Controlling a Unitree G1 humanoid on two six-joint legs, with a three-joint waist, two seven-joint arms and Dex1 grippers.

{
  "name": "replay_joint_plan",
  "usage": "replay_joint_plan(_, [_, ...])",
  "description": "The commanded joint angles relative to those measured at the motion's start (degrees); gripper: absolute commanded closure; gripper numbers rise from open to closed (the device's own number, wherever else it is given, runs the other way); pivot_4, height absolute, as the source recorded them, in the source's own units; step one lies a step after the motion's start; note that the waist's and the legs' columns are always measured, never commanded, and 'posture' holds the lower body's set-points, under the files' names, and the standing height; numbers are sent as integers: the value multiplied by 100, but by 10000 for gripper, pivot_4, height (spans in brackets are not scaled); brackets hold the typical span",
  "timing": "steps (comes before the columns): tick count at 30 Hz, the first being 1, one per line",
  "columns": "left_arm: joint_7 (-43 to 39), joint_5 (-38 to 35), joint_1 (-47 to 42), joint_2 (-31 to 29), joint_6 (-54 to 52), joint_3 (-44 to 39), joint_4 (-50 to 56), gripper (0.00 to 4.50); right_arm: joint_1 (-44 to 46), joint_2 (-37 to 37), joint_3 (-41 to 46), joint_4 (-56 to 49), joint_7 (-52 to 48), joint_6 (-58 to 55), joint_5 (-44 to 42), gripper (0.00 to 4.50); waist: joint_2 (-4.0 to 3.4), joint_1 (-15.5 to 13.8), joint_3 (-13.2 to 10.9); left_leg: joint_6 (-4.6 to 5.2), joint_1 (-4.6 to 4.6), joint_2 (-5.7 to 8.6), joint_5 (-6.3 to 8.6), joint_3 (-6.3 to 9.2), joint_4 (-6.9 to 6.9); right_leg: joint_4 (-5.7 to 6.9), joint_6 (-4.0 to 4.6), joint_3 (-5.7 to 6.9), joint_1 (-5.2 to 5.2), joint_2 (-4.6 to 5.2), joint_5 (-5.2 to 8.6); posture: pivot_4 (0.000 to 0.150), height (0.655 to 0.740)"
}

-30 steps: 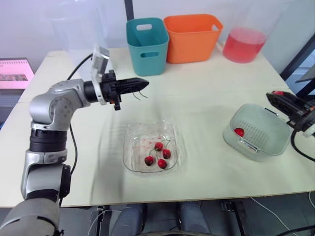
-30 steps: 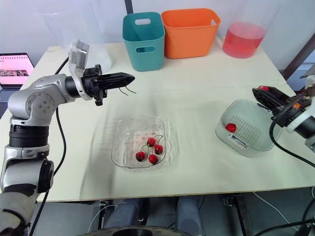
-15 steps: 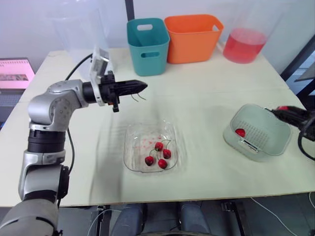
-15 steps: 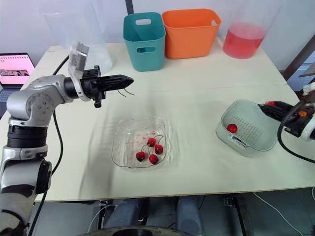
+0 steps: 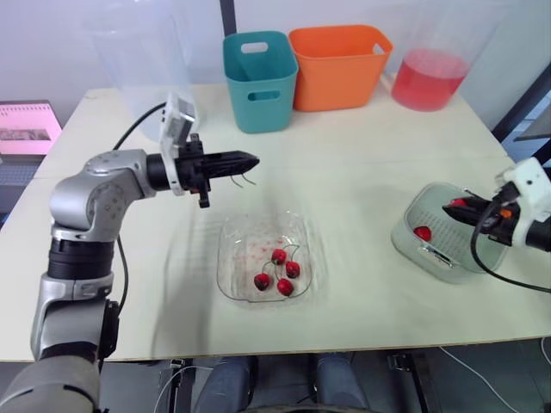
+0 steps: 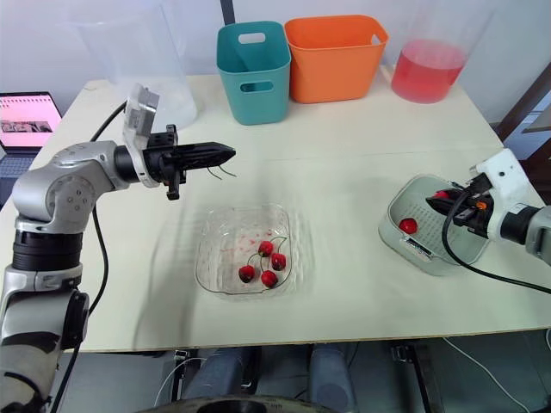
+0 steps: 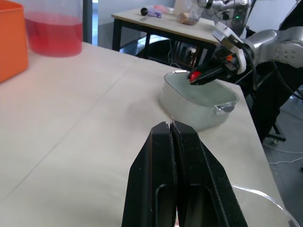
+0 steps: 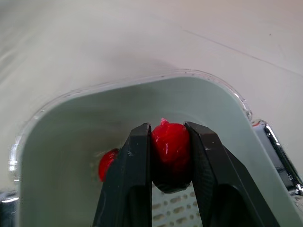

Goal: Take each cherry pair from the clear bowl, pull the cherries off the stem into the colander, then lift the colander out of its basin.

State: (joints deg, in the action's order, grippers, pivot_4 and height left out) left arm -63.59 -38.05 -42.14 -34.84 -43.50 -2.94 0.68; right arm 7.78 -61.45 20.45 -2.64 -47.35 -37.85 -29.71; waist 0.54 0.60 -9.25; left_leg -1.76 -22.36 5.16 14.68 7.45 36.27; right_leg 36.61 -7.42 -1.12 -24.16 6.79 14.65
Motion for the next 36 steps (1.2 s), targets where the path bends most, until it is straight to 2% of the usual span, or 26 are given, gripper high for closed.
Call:
replay_joint_plan(1, [94,-157,47,-110,-60,-189,342,45000,159,17,111,49,-91,157,77,31316,0,9,0,0,0,0,0,0,0,0,0,0,0,0,0,1500,7400])
replay_joint_plan(3, [117,-165,87,-129,-66,-217,366,45000,213,5,149,86,-111,136,63,25328,0,10,0,0,0,-1,0,0,0,0,0,0,0,-1,0,1500,7400])
replay_joint_plan(8, [168,-163,89,-139,4,-228,303,45000,308,-61,262,139,-154,109,55,386,0,11,0,0,1,-1,0,0,-1,0,0,0,0,-2,0,1500,7400])
replay_joint_plan(14, [204,-142,19,-172,100,-273,168,45000,609,32,568,-48,-140,-262,-382,386,0,7,0,0,0,-1,0,-1,0,-1,0,-1,0,-1,0,1500,7400])
replay_joint_plan(18, [355,-164,-22,-295,0,-449,62,45000,1123,219,508,-929,-34,-1159,-1335,386,-1,38,0,0,1,-3,0,2,-1,0,0,0,0,-2,0,1500,7400])
replay_joint_plan(21, [597,-195,99,-496,-181,-743,-80,45000,1814,424,22,-1803,317,-2082,-2162,386,-3,75,1,0,3,-7,0,2,-5,2,0,-3,-8,-5,0,1500,7400])
replay_joint_plan(25, [928,3,585,-875,-288,-1079,-334,45000,2965,1283,-951,-2566,1081,-2671,-2734,386,-3,80,2,0,2,-9,1,10,-9,1,0,-1,-12,-6,0,1500,7400])
replay_joint_plan(32, [996,176,1626,-1320,-149,-1555,-1013,45000,3993,2516,-3143,-3122,1671,-2441,-1626,386,9,-7,7,-3,-14,4,-1,26,-2,5,0,6,-24,4,0,1500,7400])
replay_joint_plan(36, [997,381,1833,-1208,141,-1463,-1413,45000,4054,2926,-4086,-2865,1572,-2021,-860,386,16,-4,11,-7,-12,5,-3,30,-3,8,1,9,-22,4,0,1500,7400])
